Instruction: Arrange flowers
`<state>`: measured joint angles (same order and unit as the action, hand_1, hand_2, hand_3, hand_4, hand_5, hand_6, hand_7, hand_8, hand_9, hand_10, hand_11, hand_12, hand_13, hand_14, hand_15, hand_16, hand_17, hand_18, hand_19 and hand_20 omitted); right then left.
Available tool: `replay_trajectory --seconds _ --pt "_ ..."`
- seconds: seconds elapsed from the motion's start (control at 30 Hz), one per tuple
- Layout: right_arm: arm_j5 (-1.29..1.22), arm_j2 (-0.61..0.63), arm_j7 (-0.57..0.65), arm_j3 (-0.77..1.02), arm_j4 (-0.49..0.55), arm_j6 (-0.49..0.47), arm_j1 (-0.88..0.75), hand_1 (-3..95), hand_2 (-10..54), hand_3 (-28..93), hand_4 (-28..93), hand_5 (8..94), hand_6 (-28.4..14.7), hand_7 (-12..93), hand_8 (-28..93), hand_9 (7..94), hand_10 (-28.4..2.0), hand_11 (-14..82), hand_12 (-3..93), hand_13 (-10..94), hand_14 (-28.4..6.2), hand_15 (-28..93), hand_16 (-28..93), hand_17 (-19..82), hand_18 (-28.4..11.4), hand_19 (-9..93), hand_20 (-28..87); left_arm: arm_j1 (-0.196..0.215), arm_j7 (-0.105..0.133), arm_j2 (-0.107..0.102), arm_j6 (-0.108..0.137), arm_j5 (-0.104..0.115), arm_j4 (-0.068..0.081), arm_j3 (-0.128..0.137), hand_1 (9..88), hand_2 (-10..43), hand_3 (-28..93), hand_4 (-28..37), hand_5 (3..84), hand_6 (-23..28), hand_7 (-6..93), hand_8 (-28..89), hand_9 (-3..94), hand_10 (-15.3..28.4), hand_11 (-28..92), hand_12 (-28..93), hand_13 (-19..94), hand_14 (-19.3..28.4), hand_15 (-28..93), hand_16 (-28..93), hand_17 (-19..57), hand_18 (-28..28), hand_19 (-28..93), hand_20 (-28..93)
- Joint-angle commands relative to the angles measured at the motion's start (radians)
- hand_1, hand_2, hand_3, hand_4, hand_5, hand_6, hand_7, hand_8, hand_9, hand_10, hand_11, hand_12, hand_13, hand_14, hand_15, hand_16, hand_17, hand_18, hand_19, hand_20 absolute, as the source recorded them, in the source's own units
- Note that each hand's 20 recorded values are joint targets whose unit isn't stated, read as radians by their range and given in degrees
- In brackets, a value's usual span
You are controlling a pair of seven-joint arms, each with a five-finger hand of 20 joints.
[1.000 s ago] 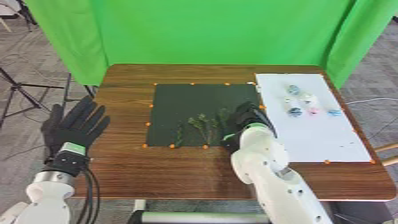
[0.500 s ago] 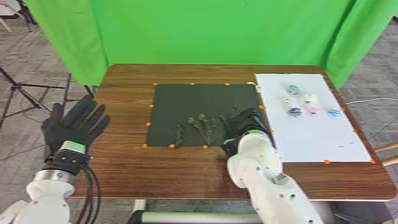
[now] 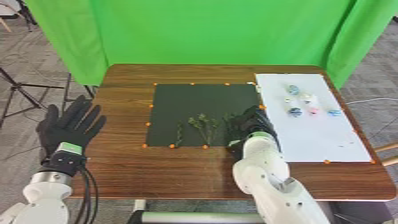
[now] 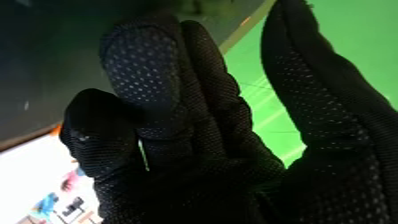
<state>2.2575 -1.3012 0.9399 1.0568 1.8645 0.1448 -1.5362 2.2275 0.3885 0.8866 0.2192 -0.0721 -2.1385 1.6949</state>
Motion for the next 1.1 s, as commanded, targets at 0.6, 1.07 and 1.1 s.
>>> replay_trajectory --seconds 0.6,1.07,1.1 --pt "0.281 0.217 -0.169 0.213 0.04 -0.071 -0.05 37.9 -9.5 79 -24 45.8 -9.5 17 -10 52.0 -19.4 15.2 14.8 72 -12.2 65 26 48 -22.5 93 37 0.021 0.039 0.008 -0.023 0.006 -0.011 0.011 28.4 10.1 73 -28.3 36.4 6.9 17.3 -11 27.9 12.8 23 9 20 12.9 35 -9 -6.0 13.2 36 9" --pt "0.194 0.256 -0.203 0.235 -0.091 -0.263 0.019 44.5 -9.5 82 -28 42.1 -9.2 12 -10 39.1 -16.0 10.8 10.3 66 -12.8 70 25 42 -21.9 93 31 0.039 0.045 0.01 -0.018 0.014 -0.015 0.028 28.2 10.4 73 -28.3 36.8 7.1 17.0 -10 28.1 12.9 23 9 21 13.0 34 -9 -6.0 13.3 36 9" --pt "0.19 0.257 -0.195 0.228 -0.101 -0.272 0.025 45.1 -9.5 82 -28 41.9 -9.1 12 -10 38.8 -15.9 10.9 10.1 66 -12.7 70 25 42 -21.9 93 31 0.032 0.042 0.01 -0.018 0.013 -0.012 0.025 28.2 10.5 73 -28.3 36.8 7.1 17.0 -10 28.2 12.9 23 9 21 13.0 34 -9 -6.0 13.3 36 9"
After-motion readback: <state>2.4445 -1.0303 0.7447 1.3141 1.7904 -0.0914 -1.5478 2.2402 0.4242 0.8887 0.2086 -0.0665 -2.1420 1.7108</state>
